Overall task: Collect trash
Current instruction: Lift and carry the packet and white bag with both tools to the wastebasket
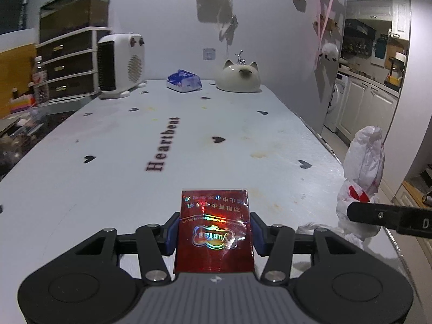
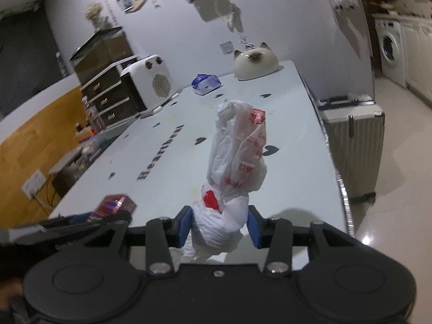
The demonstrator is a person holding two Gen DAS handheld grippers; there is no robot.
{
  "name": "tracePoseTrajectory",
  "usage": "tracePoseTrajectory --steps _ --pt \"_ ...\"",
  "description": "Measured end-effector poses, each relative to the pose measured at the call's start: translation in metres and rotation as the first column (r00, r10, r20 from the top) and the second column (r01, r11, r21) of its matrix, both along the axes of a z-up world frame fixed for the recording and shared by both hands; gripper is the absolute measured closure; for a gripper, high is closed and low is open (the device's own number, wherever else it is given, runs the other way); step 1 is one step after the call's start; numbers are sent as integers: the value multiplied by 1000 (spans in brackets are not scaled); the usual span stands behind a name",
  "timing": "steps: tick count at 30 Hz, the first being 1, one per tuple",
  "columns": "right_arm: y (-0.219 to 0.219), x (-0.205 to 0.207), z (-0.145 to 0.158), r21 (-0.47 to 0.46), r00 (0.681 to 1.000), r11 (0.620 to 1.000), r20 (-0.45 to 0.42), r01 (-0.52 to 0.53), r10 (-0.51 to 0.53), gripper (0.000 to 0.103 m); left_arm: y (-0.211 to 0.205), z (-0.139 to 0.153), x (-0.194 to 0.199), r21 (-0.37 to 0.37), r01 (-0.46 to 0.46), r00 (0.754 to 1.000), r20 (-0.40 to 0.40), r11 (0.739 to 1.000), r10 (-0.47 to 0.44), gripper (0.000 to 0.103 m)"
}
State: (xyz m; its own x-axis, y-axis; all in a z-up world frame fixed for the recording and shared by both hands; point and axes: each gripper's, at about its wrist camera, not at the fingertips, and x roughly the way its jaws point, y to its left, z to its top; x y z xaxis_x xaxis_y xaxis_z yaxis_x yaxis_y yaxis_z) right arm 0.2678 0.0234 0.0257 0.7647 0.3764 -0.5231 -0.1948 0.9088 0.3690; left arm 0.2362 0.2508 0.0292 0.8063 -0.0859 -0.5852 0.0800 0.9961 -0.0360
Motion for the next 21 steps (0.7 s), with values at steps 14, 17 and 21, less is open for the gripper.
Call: tracePoseTrajectory --steps 14,17,21 --pt "-46 -66 22 -155 994 988 97 -28 44 58 -56 28 -83 9 -12 997 74 1000 12 50" --pt "-62 -79 25 -174 993 985 112 -16 36 58 -72 31 -96 12 -9 996 92 1000 8 50" --pt "-88 -95 25 -190 993 982 118 11 12 58 -97 34 -113 17 3 994 110 1000 -5 50"
